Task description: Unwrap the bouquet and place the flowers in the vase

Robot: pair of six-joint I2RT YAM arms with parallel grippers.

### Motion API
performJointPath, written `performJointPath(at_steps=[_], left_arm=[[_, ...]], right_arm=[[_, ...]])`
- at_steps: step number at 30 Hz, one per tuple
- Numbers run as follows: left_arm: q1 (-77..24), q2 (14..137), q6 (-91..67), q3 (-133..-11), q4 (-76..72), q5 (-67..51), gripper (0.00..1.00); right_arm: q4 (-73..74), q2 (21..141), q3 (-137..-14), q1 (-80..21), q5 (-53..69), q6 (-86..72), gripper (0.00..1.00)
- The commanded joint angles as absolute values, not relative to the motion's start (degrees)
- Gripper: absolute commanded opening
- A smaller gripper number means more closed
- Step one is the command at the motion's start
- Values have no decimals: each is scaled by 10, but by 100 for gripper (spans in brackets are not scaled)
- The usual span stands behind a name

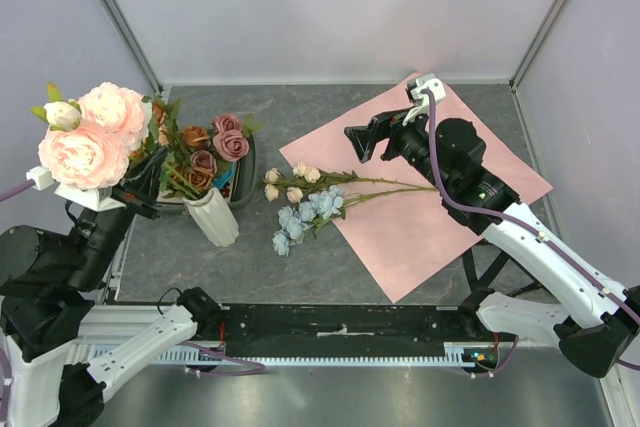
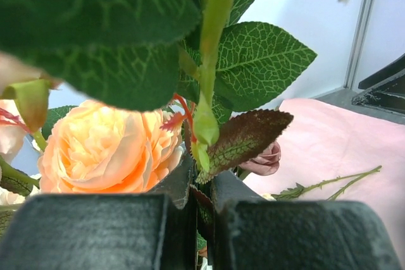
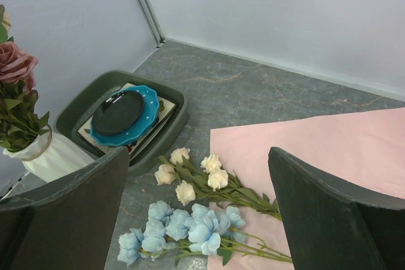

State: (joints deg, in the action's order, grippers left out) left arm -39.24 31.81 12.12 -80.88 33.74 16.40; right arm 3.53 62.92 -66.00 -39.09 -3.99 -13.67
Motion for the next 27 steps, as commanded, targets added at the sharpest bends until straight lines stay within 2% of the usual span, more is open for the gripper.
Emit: performJointPath(at_steps=[1, 12, 17, 19, 22, 25, 27], left_arm=[[-392, 310, 136, -784, 323, 171, 2], [-392, 265, 79, -663, 299, 233, 2], [-392, 220, 27, -600, 287, 315, 4], [-392, 196, 16, -563, 273, 334, 6], [-392, 175, -17, -519, 257, 352, 8], [-392, 156, -42, -479, 248, 353, 8], [-392, 152, -68, -455, 250, 359, 9]], right_arm=[[14, 621, -655, -388, -46, -133, 98], [17, 626, -647, -388, -40, -135, 98], [19, 639, -637, -388, -35, -125, 98], [5, 649, -624, -388, -28, -102, 98], [-51, 678, -561, -388, 13, 18, 98], [-48, 728, -548, -387, -28, 38, 98], [-38, 758, -553, -387, -4, 56, 98]])
